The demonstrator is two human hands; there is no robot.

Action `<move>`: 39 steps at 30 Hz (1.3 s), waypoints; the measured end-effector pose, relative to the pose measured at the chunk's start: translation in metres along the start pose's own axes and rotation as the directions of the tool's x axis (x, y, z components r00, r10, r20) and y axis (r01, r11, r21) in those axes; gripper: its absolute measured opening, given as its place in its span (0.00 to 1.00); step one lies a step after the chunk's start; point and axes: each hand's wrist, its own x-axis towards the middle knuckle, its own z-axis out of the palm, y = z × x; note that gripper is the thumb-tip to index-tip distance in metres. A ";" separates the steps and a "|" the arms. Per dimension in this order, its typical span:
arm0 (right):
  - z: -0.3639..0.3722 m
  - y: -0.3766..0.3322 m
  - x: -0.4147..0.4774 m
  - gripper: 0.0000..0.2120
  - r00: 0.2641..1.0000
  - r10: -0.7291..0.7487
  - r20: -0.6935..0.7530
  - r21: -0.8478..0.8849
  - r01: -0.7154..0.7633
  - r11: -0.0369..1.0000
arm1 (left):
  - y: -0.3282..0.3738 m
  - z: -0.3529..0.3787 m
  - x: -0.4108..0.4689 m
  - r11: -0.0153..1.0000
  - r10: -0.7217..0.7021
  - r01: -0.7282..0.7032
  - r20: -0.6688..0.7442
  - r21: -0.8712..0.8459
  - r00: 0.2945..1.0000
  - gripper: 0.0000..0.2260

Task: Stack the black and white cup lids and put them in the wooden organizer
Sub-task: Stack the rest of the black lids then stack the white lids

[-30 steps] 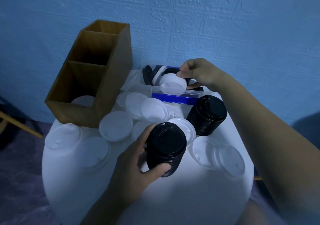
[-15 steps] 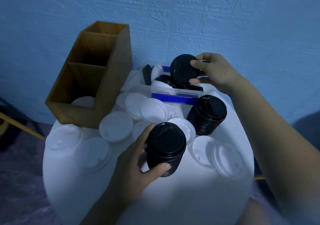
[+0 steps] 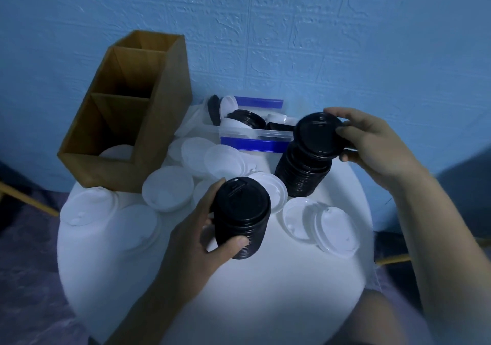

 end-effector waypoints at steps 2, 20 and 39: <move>-0.004 0.012 0.004 0.15 0.999 0.024 -0.037 -0.133 -0.029 0.991 | 0.000 0.000 0.000 1.000 0.002 -0.002 -0.002 0.001 1.000 0.38; 0.010 0.015 -0.001 0.41 0.998 -0.048 0.038 -0.612 0.062 0.789 | -0.001 0.002 0.000 0.999 0.040 -0.040 -0.033 0.004 0.999 0.38; 0.024 0.029 0.002 0.38 0.990 0.021 0.139 -0.633 0.073 0.771 | 0.002 0.000 -0.002 0.999 0.045 -0.045 -0.010 0.004 0.999 0.38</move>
